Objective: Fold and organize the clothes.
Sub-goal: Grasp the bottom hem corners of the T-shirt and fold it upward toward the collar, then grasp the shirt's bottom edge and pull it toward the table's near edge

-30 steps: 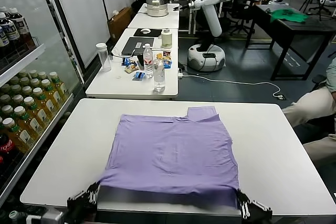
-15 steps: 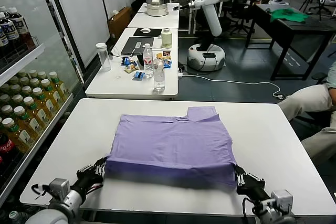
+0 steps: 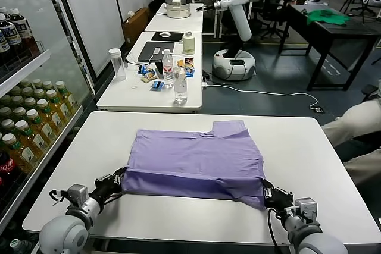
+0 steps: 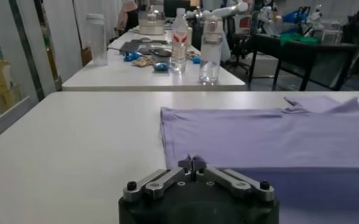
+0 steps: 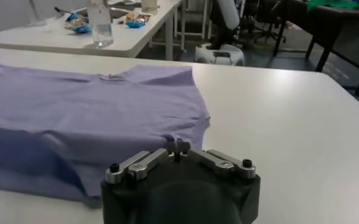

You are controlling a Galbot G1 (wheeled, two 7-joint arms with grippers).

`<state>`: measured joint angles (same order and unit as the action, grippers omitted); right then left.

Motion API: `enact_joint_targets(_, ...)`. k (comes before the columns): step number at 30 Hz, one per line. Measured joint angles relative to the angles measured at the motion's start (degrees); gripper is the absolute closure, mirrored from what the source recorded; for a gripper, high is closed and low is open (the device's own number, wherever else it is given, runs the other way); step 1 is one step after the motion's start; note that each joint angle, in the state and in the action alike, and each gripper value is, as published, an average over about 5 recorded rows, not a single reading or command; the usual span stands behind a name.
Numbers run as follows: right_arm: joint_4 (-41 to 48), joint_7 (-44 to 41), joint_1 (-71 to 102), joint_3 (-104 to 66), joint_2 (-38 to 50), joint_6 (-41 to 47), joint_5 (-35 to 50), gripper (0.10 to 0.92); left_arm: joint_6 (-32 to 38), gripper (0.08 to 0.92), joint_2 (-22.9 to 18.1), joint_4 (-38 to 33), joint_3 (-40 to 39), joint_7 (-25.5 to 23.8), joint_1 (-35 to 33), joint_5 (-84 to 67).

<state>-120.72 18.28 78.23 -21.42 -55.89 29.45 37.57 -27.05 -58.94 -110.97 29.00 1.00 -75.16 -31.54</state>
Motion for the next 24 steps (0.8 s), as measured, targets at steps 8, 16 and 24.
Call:
enact_joint_targets(8,1.09,0.45,-3.08,0.67,-0.63,0.89,0.16,0.461,0.33,0.584,-0.25,4.35,-0.49,0.3,3.33,1.81)
enact_joint_targets(16,-4.44,-0.08,6.22,-4.58,-0.28,1.43,0.03,0.246,-0.77,0.359,1.63,0.1,1.43,2.47,-1.25,-0.94)
enact_joint_targets(24,-5.49,-1.37,12.26,-6.24,-0.96,0.33,-1.67,0.228,-2.09,0.184,0.94,-4.42,1.13,4.24,-7.57,-1.31)
